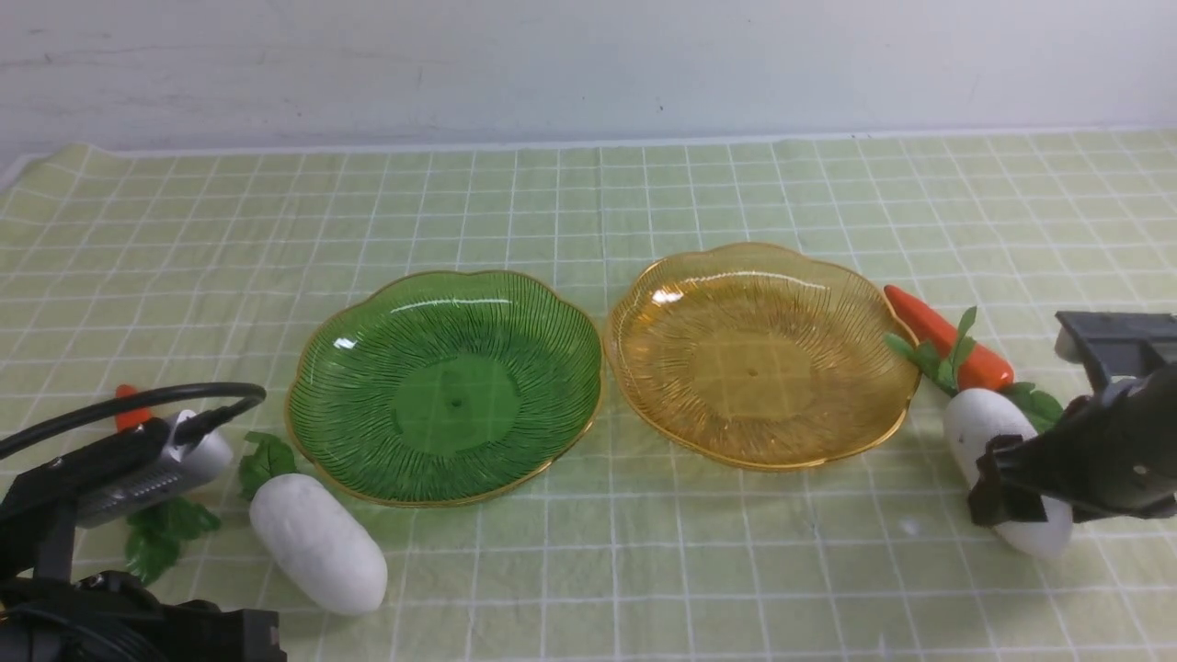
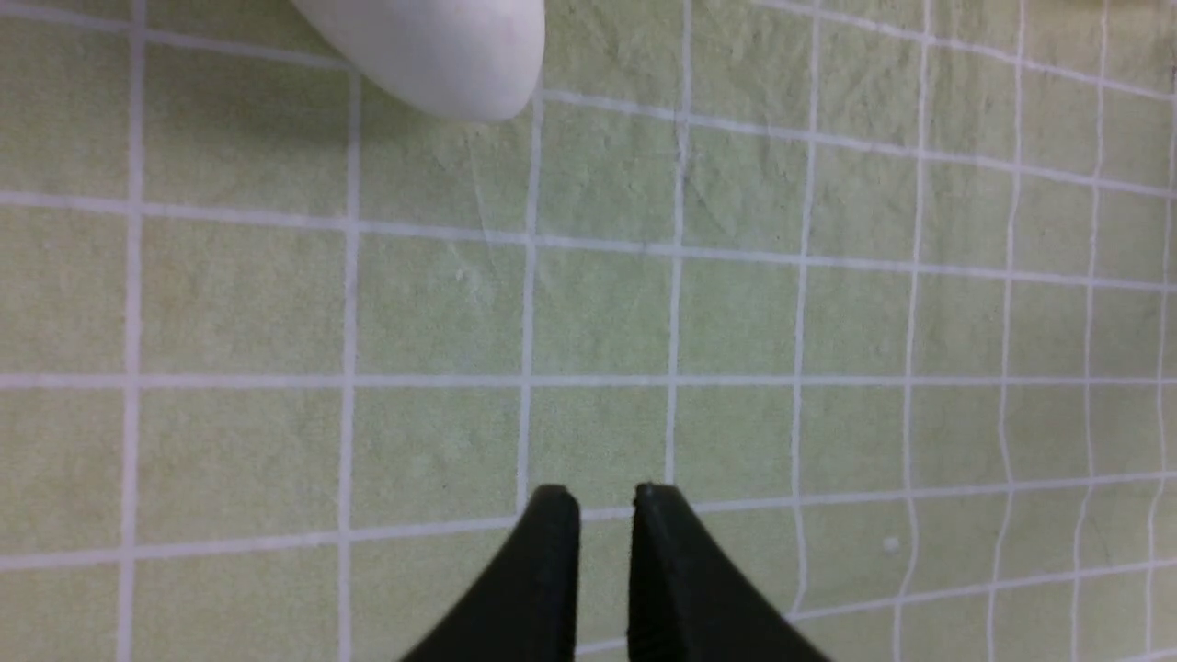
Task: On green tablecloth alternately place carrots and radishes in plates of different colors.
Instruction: 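Place the white radish on the plate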
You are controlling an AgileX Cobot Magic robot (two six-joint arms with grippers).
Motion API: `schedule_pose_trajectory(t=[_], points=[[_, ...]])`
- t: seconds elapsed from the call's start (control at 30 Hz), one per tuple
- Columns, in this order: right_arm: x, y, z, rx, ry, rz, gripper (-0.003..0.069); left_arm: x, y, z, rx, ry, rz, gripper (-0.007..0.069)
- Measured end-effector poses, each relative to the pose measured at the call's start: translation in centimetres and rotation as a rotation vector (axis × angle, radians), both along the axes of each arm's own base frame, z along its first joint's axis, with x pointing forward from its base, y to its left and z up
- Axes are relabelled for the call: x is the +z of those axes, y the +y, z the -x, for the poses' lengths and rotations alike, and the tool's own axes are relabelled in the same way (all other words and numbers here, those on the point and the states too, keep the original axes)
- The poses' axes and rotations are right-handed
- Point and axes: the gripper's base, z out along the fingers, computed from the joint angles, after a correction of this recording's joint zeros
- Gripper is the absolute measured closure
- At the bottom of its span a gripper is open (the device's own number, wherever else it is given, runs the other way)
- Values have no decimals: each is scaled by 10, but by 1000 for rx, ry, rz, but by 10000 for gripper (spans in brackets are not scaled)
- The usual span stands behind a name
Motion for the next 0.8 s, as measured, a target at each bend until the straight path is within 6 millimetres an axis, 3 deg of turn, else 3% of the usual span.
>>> schedule_pose_trajectory(t=[0.1, 0.2, 0.37, 0.5, 0.67, 0.73, 0.8], points=[[2, 0, -1, 12, 9, 3, 209, 0, 0, 0, 0, 0, 0, 555], [9, 0, -5, 42, 29, 9, 221, 0, 0, 0, 0, 0, 0, 555], [48, 0, -13, 65, 77, 14, 220, 0, 0, 0, 0, 0, 0, 555], [88, 5, -25, 17, 7, -37, 220, 0, 0, 0, 0, 0, 0, 555], [103, 34, -39, 95, -139, -92, 220, 0, 0, 0, 0, 0, 0, 555], [101, 52, -46, 155, -208, -96, 220, 0, 0, 0, 0, 0, 0, 555], [85, 75, -60, 226, -292, -72, 220, 0, 0, 0, 0, 1, 0, 555]])
